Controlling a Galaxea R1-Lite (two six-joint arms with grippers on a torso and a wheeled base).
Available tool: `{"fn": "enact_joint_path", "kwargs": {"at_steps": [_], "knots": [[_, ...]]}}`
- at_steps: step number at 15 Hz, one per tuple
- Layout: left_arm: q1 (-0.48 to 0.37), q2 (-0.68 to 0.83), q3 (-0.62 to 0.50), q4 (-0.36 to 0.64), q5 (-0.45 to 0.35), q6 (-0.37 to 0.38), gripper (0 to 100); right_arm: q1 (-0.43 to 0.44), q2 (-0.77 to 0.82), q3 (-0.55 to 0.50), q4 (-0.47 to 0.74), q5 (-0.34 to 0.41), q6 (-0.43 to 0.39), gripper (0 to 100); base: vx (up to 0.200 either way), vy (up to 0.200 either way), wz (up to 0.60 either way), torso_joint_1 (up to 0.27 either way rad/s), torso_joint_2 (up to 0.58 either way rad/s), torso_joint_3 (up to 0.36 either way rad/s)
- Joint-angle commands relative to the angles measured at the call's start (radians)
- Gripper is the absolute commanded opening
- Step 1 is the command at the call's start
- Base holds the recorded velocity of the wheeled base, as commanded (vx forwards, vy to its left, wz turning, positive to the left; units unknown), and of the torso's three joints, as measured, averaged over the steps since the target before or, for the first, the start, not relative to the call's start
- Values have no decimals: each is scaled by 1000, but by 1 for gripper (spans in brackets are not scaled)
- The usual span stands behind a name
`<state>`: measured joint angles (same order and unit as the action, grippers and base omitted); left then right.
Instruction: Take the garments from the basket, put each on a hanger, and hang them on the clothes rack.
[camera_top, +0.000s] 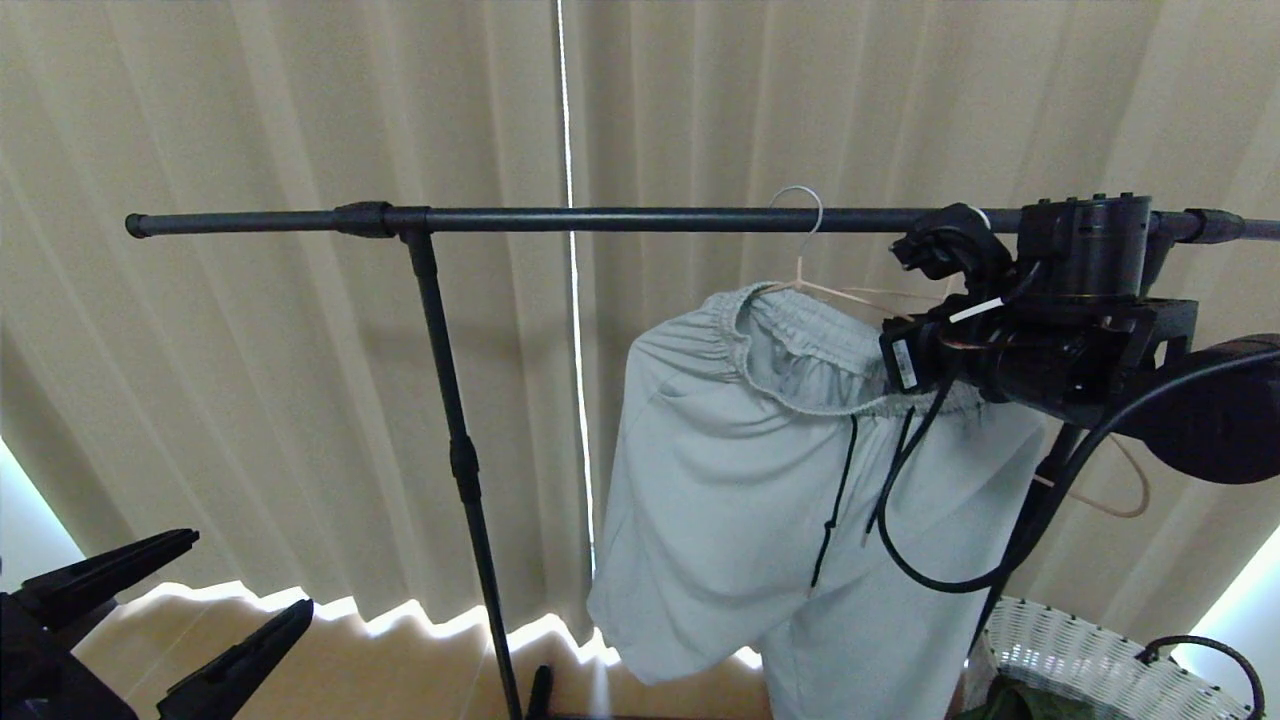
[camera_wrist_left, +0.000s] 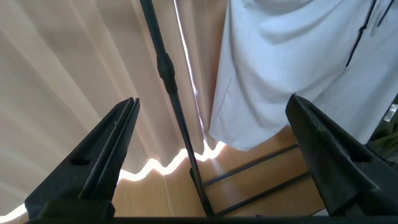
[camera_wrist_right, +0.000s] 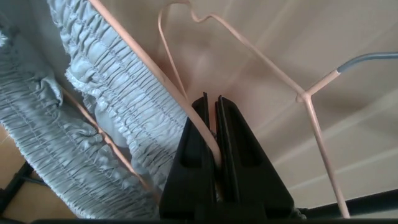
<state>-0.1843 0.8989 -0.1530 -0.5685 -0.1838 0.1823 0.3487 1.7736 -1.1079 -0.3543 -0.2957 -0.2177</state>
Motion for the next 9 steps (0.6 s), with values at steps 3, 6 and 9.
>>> {"fn": "enact_joint_path", "kwargs": {"at_steps": [3,6,9], "knots": [[2,2,-3,-1,0,0,100,36,-3,5,6,-3,-2,0,0,0,0,0,0,0],[3,0,-5,-1,0,-1,100,64,-13,5,12,-6,-3,100,0,0,0,0,0,0],[3,2,-3,-1,0,-3,100,70,-22,11,0,-5,0,100,0,0,0,0,0,0]]}}
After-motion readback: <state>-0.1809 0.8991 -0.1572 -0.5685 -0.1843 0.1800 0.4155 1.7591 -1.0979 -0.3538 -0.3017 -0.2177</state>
